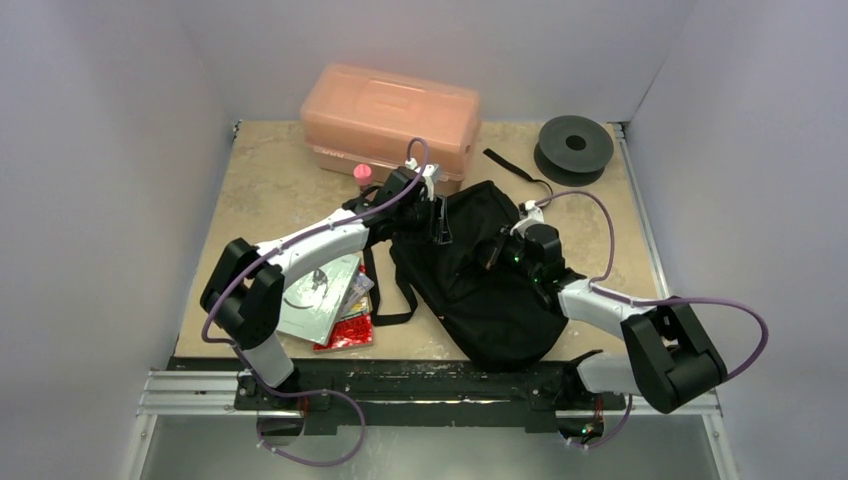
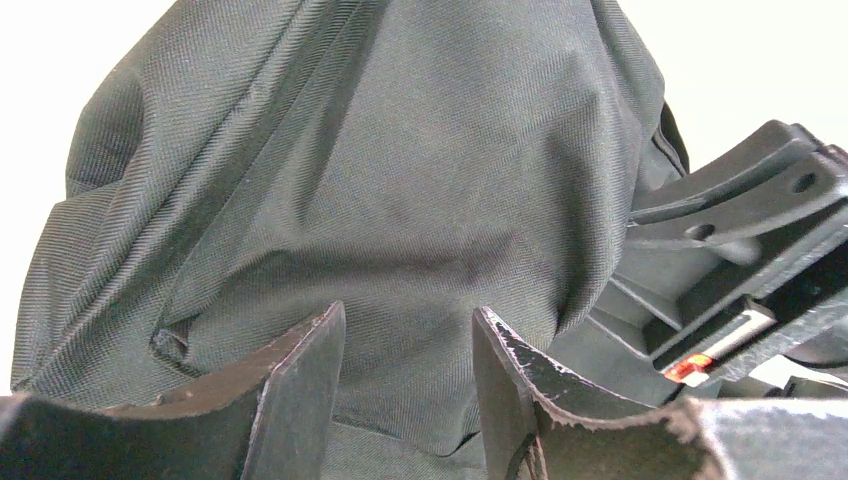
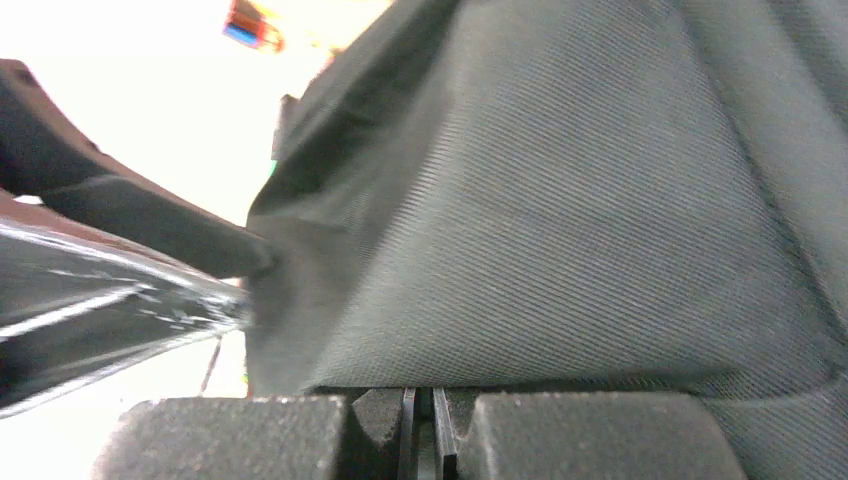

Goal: Pack the student bag
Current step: Place the stationery in the student bag, then pick up the stationery from the center of the board.

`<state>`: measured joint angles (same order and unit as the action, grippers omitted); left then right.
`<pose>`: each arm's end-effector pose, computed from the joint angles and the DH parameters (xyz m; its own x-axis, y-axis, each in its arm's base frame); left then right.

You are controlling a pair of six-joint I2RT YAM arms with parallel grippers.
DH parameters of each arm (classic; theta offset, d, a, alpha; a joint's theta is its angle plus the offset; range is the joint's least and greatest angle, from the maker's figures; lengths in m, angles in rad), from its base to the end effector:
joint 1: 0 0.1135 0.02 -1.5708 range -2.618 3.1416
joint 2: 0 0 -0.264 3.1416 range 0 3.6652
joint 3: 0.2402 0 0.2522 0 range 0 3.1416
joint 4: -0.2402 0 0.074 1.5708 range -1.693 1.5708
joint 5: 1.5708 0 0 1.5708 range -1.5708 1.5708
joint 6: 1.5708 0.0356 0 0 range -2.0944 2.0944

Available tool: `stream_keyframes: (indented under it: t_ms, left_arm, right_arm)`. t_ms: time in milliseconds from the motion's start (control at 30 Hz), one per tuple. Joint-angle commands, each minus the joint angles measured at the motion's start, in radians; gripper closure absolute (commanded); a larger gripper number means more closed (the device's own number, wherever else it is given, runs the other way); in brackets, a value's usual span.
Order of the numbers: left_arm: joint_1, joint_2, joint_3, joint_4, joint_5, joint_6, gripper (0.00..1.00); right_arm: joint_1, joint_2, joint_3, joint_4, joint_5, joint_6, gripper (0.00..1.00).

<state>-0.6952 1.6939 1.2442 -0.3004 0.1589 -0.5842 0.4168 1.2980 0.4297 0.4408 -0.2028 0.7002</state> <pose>0.2874 -0.2471 0.2486 -0.8345 -0.0130 -0.5508 0.3130 0.8115 -0.4935 0.2275 0.1086 0.1744 -0.6534 0.4010 -0.6421 -0.1871 0.7363 0.6502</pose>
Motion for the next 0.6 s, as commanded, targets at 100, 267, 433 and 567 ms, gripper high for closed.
stream_keyframes:
  t_ms: [100,267,433,567]
  left_arm:
    - [-0.007,-0.043,-0.001,0.022,0.02,0.0,0.5]
    - [-0.003,-0.119,-0.004,-0.013,-0.05,0.026,0.48]
    - [0.011,-0.213,-0.06,0.015,-0.153,0.012,0.46]
    - [0.026,-0.265,-0.119,0.028,-0.308,-0.042,0.44]
  right_arm:
    - [0.002,-0.027,0.049,0.048,0.002,0.02,0.89]
    - [0.002,-0.113,0.043,-0.201,0.108,-0.041,0.87]
    - [0.001,-0.275,0.01,-0.365,0.178,-0.066,0.84]
    - [0.001,-0.387,0.041,-0.457,0.2,-0.093,0.78]
